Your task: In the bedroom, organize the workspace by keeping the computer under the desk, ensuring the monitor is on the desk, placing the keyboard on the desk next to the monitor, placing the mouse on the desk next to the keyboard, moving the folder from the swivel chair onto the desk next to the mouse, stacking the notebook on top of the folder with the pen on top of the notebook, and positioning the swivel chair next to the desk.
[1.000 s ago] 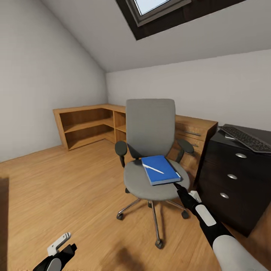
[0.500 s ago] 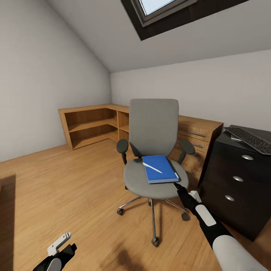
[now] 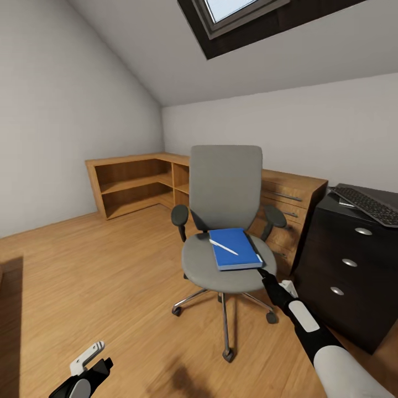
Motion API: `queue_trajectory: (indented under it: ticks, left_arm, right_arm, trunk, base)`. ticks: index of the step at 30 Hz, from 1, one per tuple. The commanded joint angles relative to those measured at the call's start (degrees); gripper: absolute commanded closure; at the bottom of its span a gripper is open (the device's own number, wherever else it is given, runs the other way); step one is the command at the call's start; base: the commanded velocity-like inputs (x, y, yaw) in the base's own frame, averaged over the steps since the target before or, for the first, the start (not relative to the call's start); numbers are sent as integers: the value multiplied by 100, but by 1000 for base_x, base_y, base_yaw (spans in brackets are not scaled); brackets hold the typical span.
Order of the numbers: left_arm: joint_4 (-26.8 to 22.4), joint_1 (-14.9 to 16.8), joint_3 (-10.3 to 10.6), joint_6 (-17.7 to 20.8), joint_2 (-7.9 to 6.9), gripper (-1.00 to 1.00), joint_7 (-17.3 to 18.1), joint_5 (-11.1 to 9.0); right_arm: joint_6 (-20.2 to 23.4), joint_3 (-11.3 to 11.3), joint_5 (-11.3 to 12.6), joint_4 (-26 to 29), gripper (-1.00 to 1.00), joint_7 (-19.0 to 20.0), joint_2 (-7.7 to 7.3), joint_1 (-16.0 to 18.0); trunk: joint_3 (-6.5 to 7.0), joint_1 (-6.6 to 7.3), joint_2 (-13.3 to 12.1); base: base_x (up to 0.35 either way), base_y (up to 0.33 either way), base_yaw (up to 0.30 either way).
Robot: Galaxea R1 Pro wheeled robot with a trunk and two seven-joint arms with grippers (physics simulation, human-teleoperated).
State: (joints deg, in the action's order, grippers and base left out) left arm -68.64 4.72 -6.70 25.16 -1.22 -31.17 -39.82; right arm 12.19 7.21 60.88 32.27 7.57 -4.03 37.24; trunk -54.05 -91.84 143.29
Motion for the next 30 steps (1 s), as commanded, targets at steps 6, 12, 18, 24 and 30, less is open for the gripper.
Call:
queue_trajectory:
  ticks: [6, 12, 18, 24, 30]
  left_arm:
    - [-9, 2, 5, 15, 2, -100, -44, -39]
    - [-9, 2, 16, 15, 5, -100, -47, -38]
    - [-9, 2, 18, 15, 1, -100, -47, -47]
    - [-9, 2, 19, 15, -1, -100, -47, -51]
    - [-9, 2, 19, 15, -1, -100, -47, -52]
  right_arm:
    - [38, 31, 30, -20, -100, 12, -31, 6]
    - [38, 34, 30, -49, -100, -2, -60, 15]
    - [38, 49, 33, -58, -100, -104, -121, 19]
    - [40, 222, 36, -65, -100, -203, -150, 20]
    - [39, 272, 42, -70, -100, -223, -145, 20]
  trunk:
    - [-6, 1, 3]
    - [-6, 1, 3]
    - [-6, 1, 3]
    - [-6, 1, 3]
    - [-6, 1, 3]
  base:
    - [49, -63, 0]
    - [144, -86, 0]
    - [44, -24, 0]
    - [11, -6, 0]
    - [80, 8, 0]
